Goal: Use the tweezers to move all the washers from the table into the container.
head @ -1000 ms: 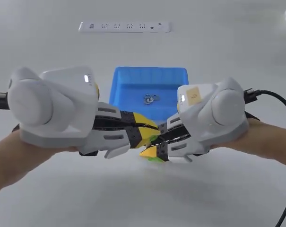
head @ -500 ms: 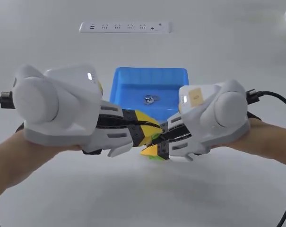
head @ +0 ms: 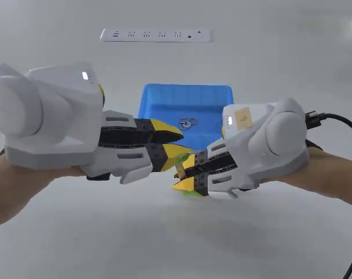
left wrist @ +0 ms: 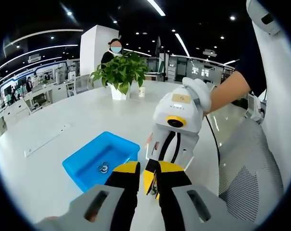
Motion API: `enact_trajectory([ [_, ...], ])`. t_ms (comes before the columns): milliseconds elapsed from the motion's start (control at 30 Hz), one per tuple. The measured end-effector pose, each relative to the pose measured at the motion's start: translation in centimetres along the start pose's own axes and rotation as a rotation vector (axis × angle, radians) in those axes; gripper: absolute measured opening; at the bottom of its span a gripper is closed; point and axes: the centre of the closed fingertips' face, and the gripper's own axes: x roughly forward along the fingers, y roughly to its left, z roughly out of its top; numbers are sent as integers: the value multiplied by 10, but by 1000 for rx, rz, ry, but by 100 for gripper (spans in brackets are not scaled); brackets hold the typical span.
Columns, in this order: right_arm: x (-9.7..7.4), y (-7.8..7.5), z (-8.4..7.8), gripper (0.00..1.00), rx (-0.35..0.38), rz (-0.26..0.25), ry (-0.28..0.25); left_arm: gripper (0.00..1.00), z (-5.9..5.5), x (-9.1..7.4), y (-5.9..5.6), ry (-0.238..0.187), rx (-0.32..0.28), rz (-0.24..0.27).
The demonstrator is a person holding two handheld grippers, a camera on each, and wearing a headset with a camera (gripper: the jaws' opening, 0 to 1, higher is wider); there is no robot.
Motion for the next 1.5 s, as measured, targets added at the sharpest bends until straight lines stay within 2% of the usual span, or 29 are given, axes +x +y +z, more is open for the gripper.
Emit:
enact_trajectory([
  [167,0,-3,2,10,13,-8,-9,17,0,-7,1,-13,-23,2],
  [300,1,-1,0,10,19,-7,-8,16,-6,-6,-6,0,-22,-26],
  [367,2,-1,-1,9,25,-5,-13,16,-14,-3,-10,27,-44,-55],
  [400,2,0,-1,9,26,-4,-15,15,-16,-1,-10,31,-39,-55],
  [433,2,1,-1,9,25,-2,-15,10,-17,0,-11,32,-28,-58],
  [533,4,6,-3,9,24,12,-13,7,-14,5,-15,18,-35,-89],
  [633,5,5,-4,9,29,9,-17,7,-13,9,-16,21,-13,-99],
  [967,4,7,-5,11,-8,11,0,5,-14,8,-19,34,26,-109],
  [1200,0,8,-12,19,24,13,35,5,-13,10,-23,43,50,-118],
  [1333,-2,14,-15,19,7,19,51,5,-13,10,-25,47,59,-121],
  [1500,-3,12,-14,17,-10,16,58,5,-13,10,-28,57,73,-126],
])
